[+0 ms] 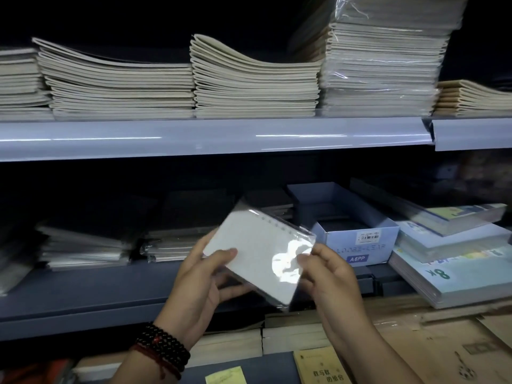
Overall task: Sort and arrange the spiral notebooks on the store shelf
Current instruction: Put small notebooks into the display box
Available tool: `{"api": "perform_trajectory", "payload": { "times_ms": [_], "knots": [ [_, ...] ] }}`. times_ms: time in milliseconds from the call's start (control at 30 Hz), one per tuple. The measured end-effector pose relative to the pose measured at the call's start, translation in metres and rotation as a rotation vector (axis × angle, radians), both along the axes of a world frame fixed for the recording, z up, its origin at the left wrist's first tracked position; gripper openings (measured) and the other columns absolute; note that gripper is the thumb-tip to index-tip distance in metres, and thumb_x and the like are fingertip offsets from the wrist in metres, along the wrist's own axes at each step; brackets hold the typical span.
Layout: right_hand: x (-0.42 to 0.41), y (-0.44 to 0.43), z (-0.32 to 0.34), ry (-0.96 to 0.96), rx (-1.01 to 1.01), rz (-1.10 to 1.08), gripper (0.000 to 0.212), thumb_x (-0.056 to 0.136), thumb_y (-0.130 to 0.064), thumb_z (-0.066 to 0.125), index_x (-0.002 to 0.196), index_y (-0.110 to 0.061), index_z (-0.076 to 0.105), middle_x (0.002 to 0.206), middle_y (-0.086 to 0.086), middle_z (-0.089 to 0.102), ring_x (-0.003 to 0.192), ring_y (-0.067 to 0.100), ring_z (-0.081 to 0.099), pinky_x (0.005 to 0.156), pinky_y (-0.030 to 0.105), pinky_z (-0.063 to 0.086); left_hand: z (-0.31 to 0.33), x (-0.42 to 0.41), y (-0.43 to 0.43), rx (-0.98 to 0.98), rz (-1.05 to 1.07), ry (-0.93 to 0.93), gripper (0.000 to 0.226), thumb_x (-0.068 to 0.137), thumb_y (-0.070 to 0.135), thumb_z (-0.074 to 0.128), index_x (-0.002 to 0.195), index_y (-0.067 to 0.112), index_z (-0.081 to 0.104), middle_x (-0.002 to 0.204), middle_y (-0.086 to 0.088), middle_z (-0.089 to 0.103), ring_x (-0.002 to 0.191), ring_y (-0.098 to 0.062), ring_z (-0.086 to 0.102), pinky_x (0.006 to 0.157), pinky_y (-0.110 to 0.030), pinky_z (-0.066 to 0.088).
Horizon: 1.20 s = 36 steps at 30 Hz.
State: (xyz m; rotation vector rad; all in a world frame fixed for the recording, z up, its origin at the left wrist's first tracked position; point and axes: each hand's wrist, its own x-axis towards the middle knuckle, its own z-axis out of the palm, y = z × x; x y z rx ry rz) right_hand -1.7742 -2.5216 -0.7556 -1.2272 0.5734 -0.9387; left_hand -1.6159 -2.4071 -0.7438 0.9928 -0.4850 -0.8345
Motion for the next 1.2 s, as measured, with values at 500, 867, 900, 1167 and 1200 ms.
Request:
{"api": "perform_trajectory", "payload": {
  "times_ms": [500,867,900,1167,1200],
  "knots": [
    [-0.002,-0.013,-0.002,-0.088,0.043,-0.014,0.01,0.091,-0.006,0.065,0.093,-0.01,0.074,0.082,0.017,0.067,0.064,0.021,0.054,0.051,0.029,0.041,-0.004,0.001,-0.003,0.142,-0.068,-0.06,0.028,0.085,0.017,0.071,0.109,0.003,0.072,0.11,-0.018,0.075,0.095,-0.027,0.072,0.072,-0.038,0.061],
    [-0.001,-0.008,0.0,0.057,-0.053,0.186,0.017,0.088,0.005,0.062,0.099,-0.004,0.07,0.083,0.022,0.068,0.056,0.026,0.053,0.043,0.03,0.037,-0.003,-0.01,-0.008,0.095,-0.033,-0.117,0.022,0.092,0.016,0.065,0.111,0.006,0.068,0.111,-0.015,0.075,0.093,-0.028,0.071,0.077,-0.042,0.056],
    [-0.003,-0.011,0.0,0.065,-0.048,0.183,0.014,0.086,0.004,0.063,0.096,-0.003,0.07,0.078,0.025,0.062,0.053,0.026,0.047,0.041,0.029,0.033,-0.003,-0.009,-0.008,0.075,-0.007,-0.112,0.023,0.093,0.019,0.064,0.112,0.008,0.068,0.111,-0.014,0.075,0.093,-0.029,0.07,0.077,-0.043,0.055],
    [-0.005,-0.011,0.005,0.088,-0.062,0.231,0.021,0.092,-0.016,0.066,0.112,-0.008,0.068,0.096,0.016,0.073,0.066,0.028,0.061,0.049,0.031,0.044,-0.001,-0.006,-0.006,-0.068,0.096,0.042,0.02,0.092,0.008,0.067,0.111,0.006,0.064,0.114,-0.016,0.074,0.097,-0.03,0.074,0.075,-0.035,0.064],
    [-0.004,-0.009,0.005,0.126,-0.092,0.255,0.024,0.092,-0.014,0.067,0.116,-0.013,0.067,0.101,0.011,0.074,0.071,0.029,0.065,0.053,0.034,0.049,-0.001,-0.007,-0.007,-0.065,0.086,0.049,0.025,0.092,0.007,0.065,0.117,0.005,0.062,0.115,-0.016,0.074,0.102,-0.033,0.073,0.08,-0.039,0.063]
  ]
}}
